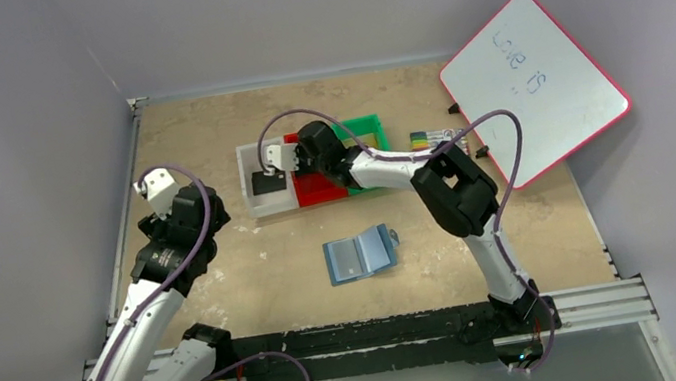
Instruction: Take the credit cards out of the card holder
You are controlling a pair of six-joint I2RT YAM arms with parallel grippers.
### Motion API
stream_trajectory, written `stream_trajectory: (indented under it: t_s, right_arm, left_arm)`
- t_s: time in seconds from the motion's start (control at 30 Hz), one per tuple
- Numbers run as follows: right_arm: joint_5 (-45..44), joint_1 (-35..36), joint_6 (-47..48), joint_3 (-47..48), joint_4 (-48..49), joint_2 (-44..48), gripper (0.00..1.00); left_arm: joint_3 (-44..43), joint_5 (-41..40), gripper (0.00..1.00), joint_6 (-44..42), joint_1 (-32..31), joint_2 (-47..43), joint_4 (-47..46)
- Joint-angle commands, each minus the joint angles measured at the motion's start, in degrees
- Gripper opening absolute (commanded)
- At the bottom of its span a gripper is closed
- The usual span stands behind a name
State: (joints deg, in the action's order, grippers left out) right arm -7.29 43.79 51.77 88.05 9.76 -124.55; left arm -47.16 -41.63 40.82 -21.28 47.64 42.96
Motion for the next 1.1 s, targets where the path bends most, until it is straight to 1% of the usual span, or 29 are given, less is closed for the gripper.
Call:
stream_trajectory:
  t_s: [0.0, 0.13, 0.23, 0.47, 0.67, 0.9, 1.07]
  right_arm:
    - [-1.7, 0.6, 2.8, 1.7, 1.9, -0.1, 0.08]
    - [-2.6, 0.6, 4.9, 0.6, 3.0, 0.0, 0.10]
    - [-2.7, 0.6, 6.4, 0.1, 3.1, -0.1, 0.14]
    - [-2.4, 0.6, 7.7, -0.8, 3.3, -0.4, 0.15]
    - [1.3, 0.6, 7.5, -1.7, 2.2, 0.4, 0.17]
    - [3.4, 0.5, 7.4, -2.3, 0.2, 0.9, 0.20]
    - [3.7, 0.5, 7.2, -2.1, -0.1, 0.8, 0.25]
  left_arm:
    - [-0.9, 0.4, 0.83, -1.4, 0.3, -1.0, -1.2]
    - [-0.8, 0.8, 0.84, -1.5, 0.3, -1.0, -1.4]
    - [-0.7, 1.0, 0.84, -1.6, 0.2, -1.0, -1.5]
    - [-0.7, 1.3, 0.85, -1.6, 0.3, -0.9, -1.6]
    - [-0.5, 1.6, 0.86, -1.8, 0.3, -0.8, -1.7]
    - [-0.4, 1.8, 0.87, -1.9, 0.3, -0.5, -1.7]
    - [-0.2, 2.0, 0.87, -1.8, 0.3, -0.4, -1.7]
